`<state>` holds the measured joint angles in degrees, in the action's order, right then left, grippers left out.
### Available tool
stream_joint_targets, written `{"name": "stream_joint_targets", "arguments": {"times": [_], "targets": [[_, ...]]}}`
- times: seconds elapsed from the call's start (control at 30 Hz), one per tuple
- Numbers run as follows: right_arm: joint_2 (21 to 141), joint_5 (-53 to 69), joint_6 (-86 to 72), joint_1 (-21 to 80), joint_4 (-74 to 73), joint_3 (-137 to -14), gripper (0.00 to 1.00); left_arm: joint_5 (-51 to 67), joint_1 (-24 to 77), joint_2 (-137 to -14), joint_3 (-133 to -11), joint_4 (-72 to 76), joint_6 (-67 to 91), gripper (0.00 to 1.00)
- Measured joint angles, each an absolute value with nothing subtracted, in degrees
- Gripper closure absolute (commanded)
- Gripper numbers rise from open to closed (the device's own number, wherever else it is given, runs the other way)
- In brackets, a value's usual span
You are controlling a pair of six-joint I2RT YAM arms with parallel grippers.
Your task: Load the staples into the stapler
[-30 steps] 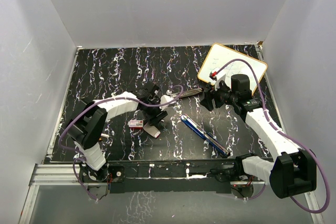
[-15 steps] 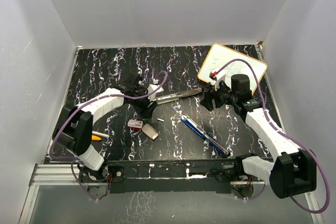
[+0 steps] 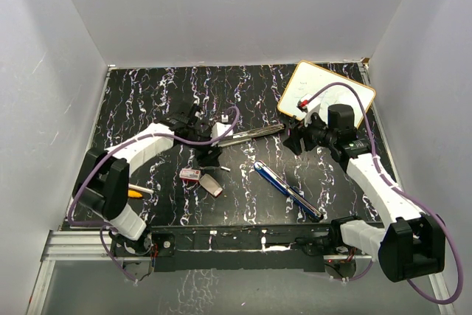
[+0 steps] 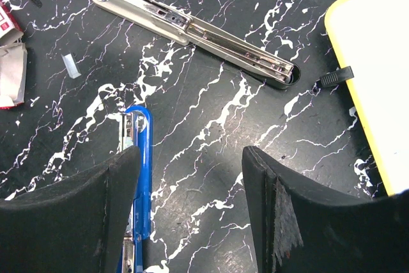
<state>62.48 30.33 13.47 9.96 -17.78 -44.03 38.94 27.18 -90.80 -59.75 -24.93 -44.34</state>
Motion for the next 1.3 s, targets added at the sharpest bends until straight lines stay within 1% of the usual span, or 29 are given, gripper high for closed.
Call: {"name": "stream_joint_targets", "arguments": {"times": [0.3,0.5,0.67,1.0,1.3], "targets": [[62.48,29.89,13.69,9.08,-17.89,-44.03,0.33,41.15,27.18,-95.24,-63.37,-30.17,-59.18,0.46],[62.50,29.85,14.11,8.93,-18.15,-44.03,0.33,39.27,27.20,-98.96,-66.85,-35.55,-68.62,0.46],[63.29,29.71,14.72,8.93,-18.76,-44.05,0.33,37.54,27.44,-100.51,-68.45,-39.66,-73.52,0.45],[65.10,29.43,15.14,8.93,-19.70,-44.29,0.33,35.18,28.84,-104.49,-71.05,-42.19,-74.81,0.45],[65.10,28.60,15.66,8.69,-19.92,-44.36,0.33,35.03,31.59,-107.72,-71.64,-37.82,-71.96,0.45]]}}
